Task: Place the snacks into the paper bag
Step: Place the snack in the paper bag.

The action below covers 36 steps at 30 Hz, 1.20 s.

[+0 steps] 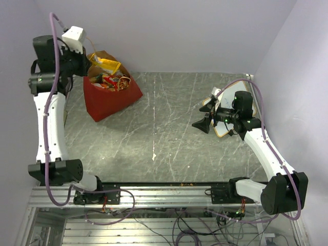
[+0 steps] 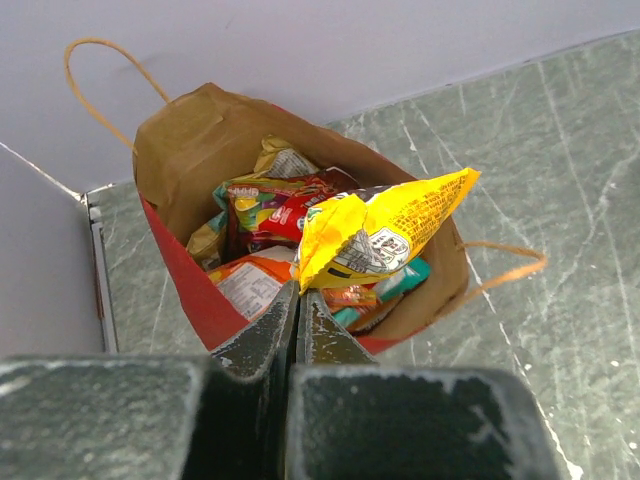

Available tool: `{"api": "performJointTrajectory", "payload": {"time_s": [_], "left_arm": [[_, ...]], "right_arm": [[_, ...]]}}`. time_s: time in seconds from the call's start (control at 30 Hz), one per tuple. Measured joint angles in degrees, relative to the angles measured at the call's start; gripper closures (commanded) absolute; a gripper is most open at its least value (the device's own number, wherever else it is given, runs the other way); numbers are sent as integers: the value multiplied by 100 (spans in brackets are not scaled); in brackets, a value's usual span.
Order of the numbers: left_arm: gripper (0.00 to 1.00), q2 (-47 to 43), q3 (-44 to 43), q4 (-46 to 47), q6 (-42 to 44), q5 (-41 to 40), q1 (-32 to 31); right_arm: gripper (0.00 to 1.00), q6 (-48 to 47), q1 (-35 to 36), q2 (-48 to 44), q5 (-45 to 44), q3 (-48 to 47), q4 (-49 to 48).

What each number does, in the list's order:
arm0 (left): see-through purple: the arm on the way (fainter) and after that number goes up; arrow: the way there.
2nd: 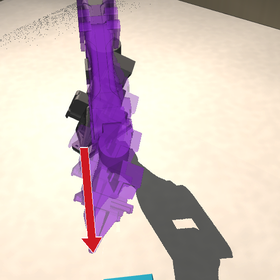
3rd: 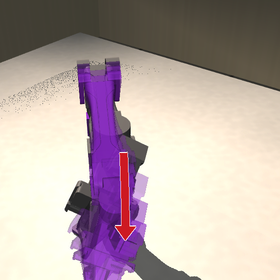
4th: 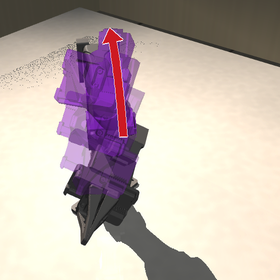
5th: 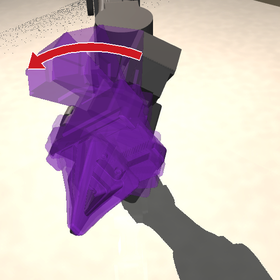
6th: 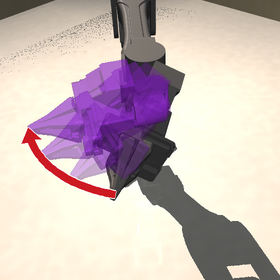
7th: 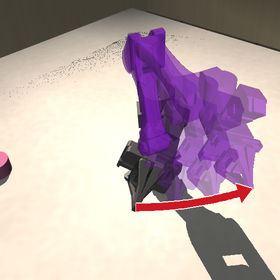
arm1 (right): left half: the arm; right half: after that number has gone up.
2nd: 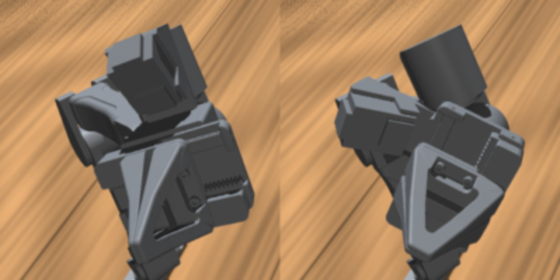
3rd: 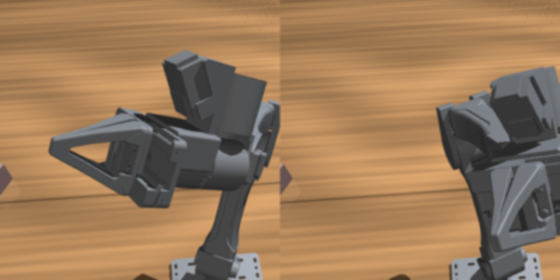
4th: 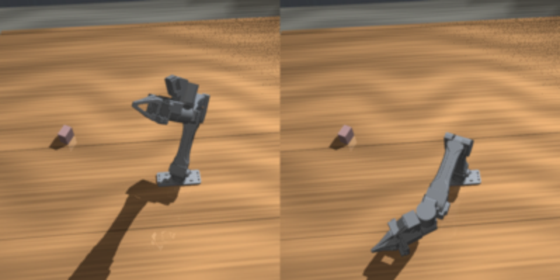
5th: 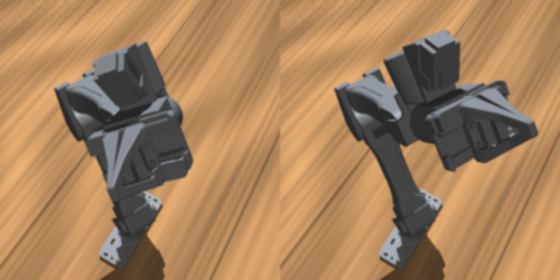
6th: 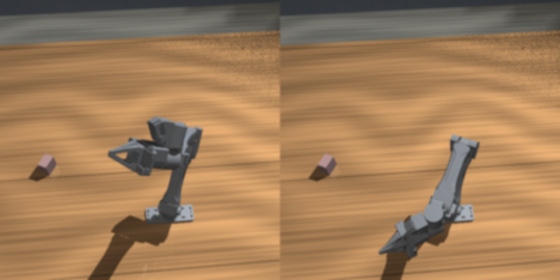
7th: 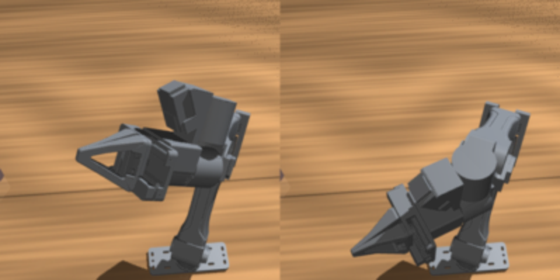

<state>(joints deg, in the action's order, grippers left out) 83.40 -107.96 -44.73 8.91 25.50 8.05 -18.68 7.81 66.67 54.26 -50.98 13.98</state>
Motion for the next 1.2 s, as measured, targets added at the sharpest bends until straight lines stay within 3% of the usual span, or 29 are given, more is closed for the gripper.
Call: {"api": "performJointTrajectory", "payload": {"time_s": [0.4,0.9,1.2], "left_arm": [[93,1318,-15,313,234,-1447,-848],[92,2074,-374,323,518,-1753,-1174],[49,2951,-1270,-402,684,-1989,-1207]], "right_arm": [[0,0,0,0,-2,0,0],[0,0,0,0,-7,2,0],[0,0,-11,0,-31,4,-4]]}}
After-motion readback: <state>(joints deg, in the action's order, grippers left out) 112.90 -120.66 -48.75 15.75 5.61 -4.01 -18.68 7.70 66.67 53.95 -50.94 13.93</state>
